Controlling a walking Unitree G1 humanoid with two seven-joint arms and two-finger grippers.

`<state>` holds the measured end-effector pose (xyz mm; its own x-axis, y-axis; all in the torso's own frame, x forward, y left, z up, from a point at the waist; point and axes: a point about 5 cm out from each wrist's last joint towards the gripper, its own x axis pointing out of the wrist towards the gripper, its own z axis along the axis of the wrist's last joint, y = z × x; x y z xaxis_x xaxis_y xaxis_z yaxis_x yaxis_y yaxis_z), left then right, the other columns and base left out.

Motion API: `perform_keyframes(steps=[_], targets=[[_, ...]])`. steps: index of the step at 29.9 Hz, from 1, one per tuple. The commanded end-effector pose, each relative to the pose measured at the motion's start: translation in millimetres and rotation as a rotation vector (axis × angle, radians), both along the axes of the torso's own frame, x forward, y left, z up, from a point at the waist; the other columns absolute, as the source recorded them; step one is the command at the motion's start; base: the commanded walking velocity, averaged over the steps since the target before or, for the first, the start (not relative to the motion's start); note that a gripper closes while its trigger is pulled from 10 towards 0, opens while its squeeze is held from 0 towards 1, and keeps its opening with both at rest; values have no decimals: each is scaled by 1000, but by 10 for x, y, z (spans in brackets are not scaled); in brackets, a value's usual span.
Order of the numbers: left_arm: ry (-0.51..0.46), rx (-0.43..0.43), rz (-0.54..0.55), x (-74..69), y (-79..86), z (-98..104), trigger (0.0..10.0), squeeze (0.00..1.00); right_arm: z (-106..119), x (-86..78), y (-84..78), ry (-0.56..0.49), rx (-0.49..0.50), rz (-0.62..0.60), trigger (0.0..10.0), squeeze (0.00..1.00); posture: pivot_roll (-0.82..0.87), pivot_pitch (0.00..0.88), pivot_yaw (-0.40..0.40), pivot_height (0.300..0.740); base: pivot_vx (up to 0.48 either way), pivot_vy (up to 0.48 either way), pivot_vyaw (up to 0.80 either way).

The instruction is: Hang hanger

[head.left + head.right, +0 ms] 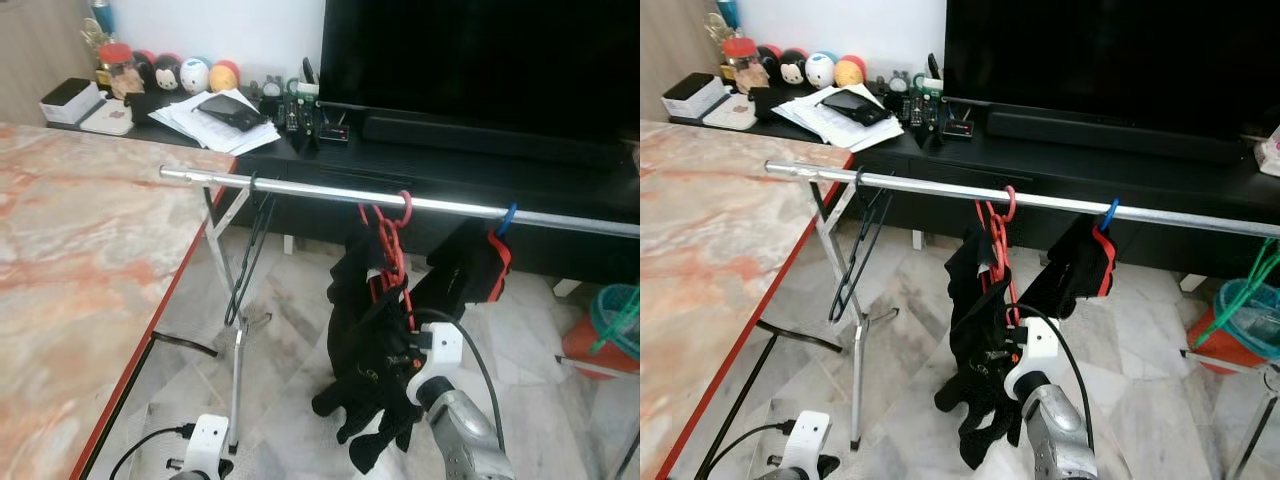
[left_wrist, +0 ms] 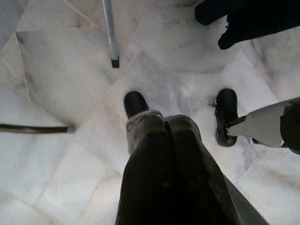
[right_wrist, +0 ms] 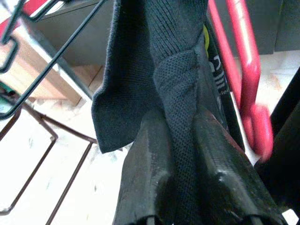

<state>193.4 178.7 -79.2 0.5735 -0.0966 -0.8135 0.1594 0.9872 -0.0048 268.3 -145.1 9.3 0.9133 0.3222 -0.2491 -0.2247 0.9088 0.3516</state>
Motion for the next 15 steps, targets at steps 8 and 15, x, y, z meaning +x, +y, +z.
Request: perform_keyframes(steps=[8,15], targets=[[25,10,-22,-42,2,-24,10000,0,101,98,-22,-49,-12,-12,10000,0,21,68,-50,740,-271,0,0],[24,9,-22,-36,4,-20,10000,0,105,113,2,-51,-12,-9,10000,0,24,73,-47,740,-273,0,0]])
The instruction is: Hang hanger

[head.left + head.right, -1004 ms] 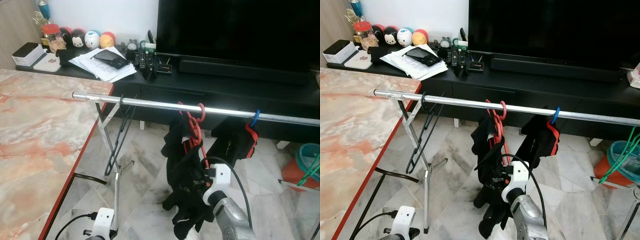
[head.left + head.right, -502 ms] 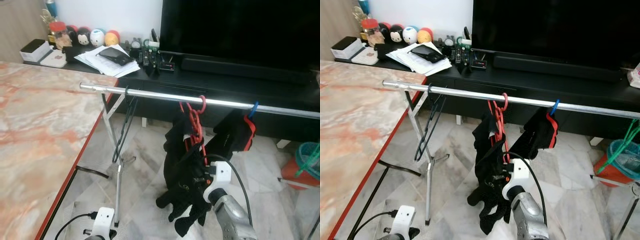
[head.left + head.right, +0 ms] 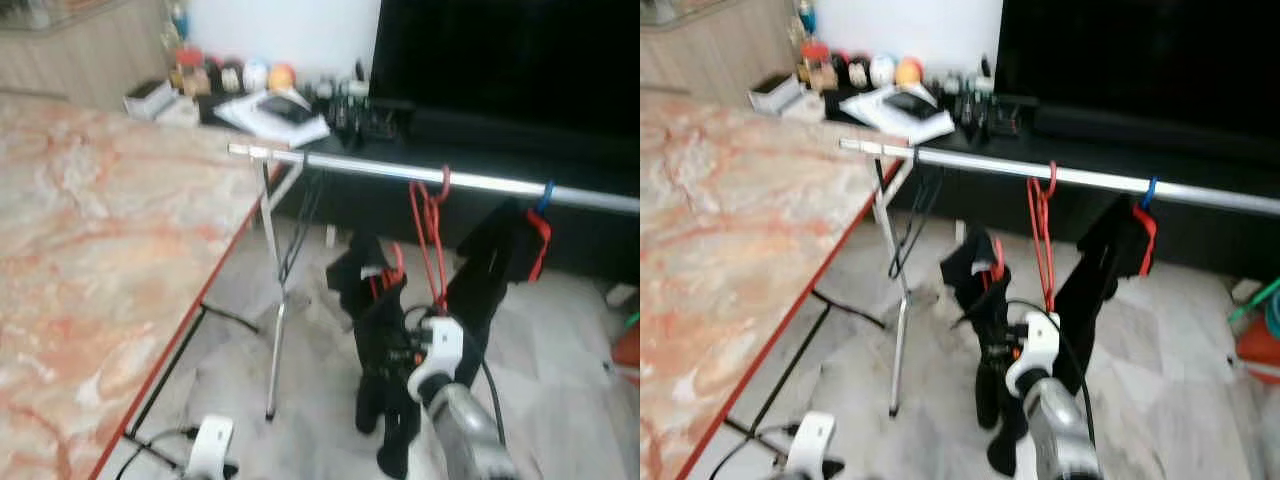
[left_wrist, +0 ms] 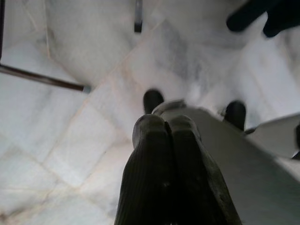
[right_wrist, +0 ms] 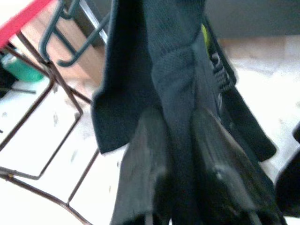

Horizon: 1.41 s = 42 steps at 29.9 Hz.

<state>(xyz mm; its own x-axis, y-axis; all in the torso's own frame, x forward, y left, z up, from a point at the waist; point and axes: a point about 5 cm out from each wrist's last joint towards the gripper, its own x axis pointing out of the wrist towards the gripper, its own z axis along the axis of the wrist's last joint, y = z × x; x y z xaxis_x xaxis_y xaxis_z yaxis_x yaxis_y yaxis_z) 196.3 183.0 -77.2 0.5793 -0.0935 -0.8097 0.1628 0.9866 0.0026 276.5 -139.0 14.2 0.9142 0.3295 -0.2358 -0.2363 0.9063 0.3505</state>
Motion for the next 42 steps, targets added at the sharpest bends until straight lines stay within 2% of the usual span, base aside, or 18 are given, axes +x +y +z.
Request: perform_keyframes(steps=[1,42], targets=[[32,3,-19,-66,-38,-41,10000,0,56,31,-60,-37,-14,-16,10000,0,24,73,-47,740,-274,0,0],[36,1,-45,-65,-51,-41,10000,0,60,38,-111,-43,-42,-52,10000,0,3,58,-38,740,-271,0,0]])
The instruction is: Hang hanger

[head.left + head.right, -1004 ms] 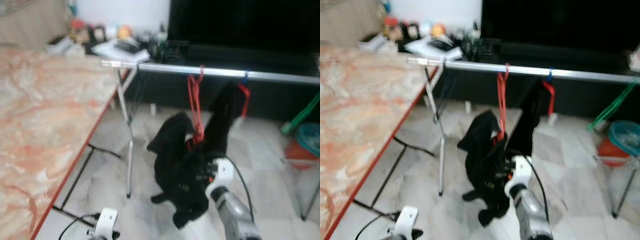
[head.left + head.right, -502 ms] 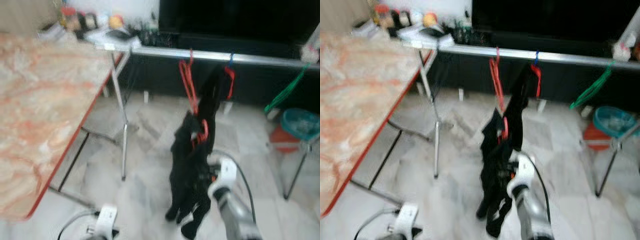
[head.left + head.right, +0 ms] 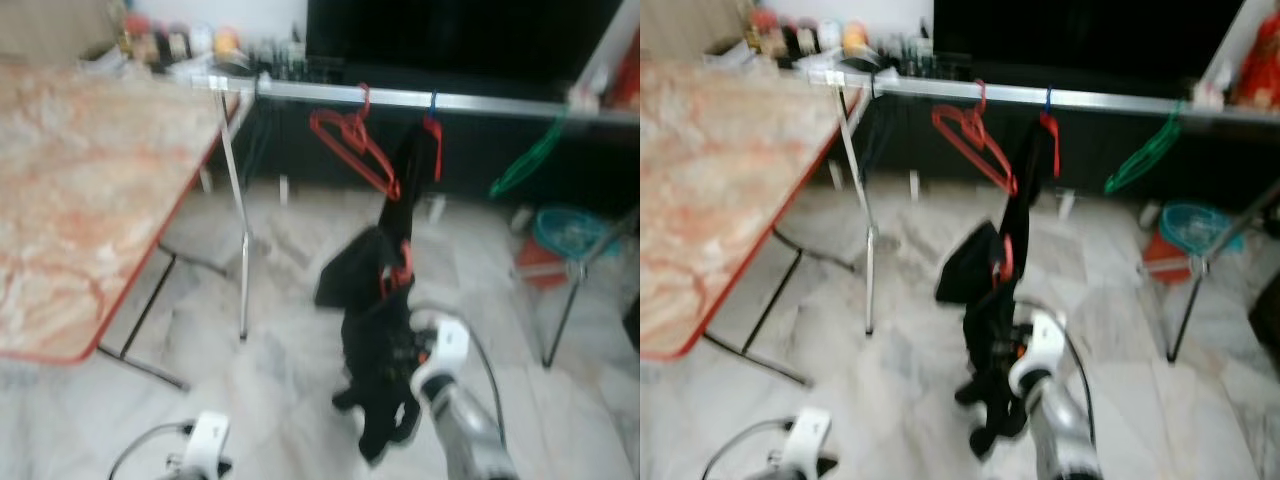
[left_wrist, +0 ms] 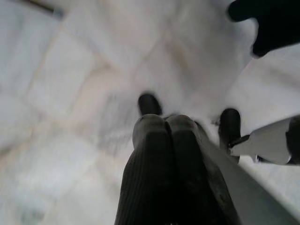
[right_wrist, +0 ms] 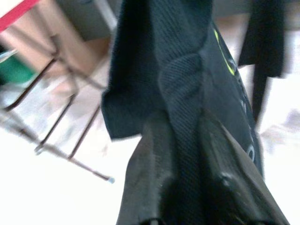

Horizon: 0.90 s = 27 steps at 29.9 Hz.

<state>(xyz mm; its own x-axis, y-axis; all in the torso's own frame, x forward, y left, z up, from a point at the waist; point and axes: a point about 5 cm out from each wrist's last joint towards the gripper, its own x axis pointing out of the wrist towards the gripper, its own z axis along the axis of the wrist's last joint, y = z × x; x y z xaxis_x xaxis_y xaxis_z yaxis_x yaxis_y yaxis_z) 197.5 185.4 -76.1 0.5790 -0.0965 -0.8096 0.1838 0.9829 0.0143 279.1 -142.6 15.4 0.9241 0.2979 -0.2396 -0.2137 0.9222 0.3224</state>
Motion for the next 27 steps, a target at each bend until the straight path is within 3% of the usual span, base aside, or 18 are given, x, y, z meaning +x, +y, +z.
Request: perform_keyframes(steps=[1,27], targets=[[39,-10,-25,-79,-76,-53,10000,0,53,14,-82,-40,-13,-27,10000,0,1,52,-35,740,-274,0,0],[38,-10,-27,-72,-76,-49,10000,0,96,64,-109,-48,-27,-51,10000,0,12,55,-41,740,-272,0,0]])
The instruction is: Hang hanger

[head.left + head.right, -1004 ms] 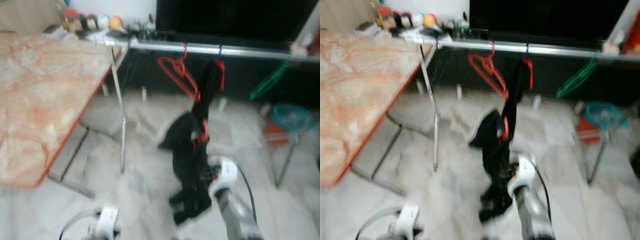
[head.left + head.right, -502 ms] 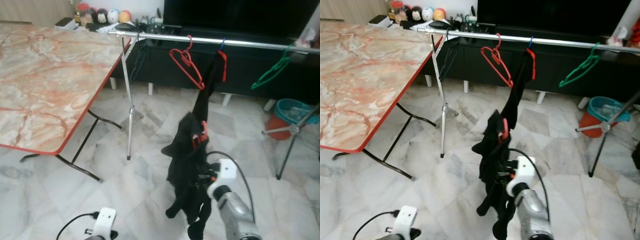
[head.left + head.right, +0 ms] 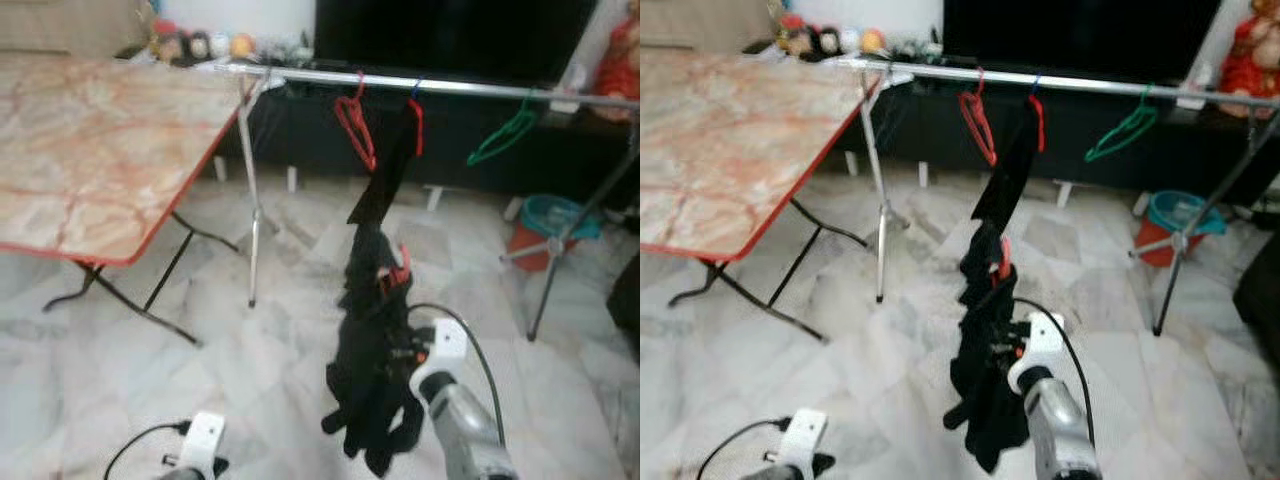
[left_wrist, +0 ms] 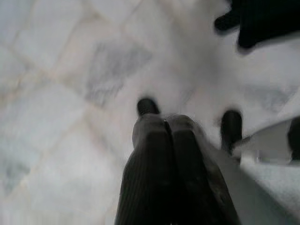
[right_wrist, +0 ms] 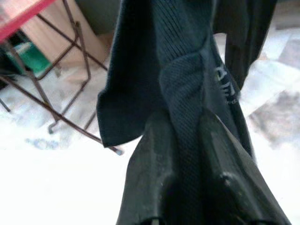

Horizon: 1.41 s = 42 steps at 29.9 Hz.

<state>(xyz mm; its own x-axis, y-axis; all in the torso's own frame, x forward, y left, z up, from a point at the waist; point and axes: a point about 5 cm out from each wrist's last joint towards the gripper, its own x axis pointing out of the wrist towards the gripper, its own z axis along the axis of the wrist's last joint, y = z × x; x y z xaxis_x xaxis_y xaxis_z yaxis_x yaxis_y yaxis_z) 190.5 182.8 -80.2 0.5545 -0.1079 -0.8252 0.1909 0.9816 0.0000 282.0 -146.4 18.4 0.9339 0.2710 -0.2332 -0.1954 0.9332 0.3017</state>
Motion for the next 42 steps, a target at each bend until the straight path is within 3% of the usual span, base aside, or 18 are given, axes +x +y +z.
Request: perform_keyframes(steps=[1,31,42], targets=[[9,-2,-20,-1,-50,-7,10000,0,68,37,-71,-36,-8,-27,10000,0,12,55,-41,740,-270,0,0],[4,0,-17,15,-50,0,10000,0,95,86,-73,-30,-29,-20,10000,0,16,72,-46,740,-272,0,-51],[-39,40,-55,56,-49,26,10000,0,111,108,-53,15,-95,185,10000,0,24,71,-48,740,0,0,0]])
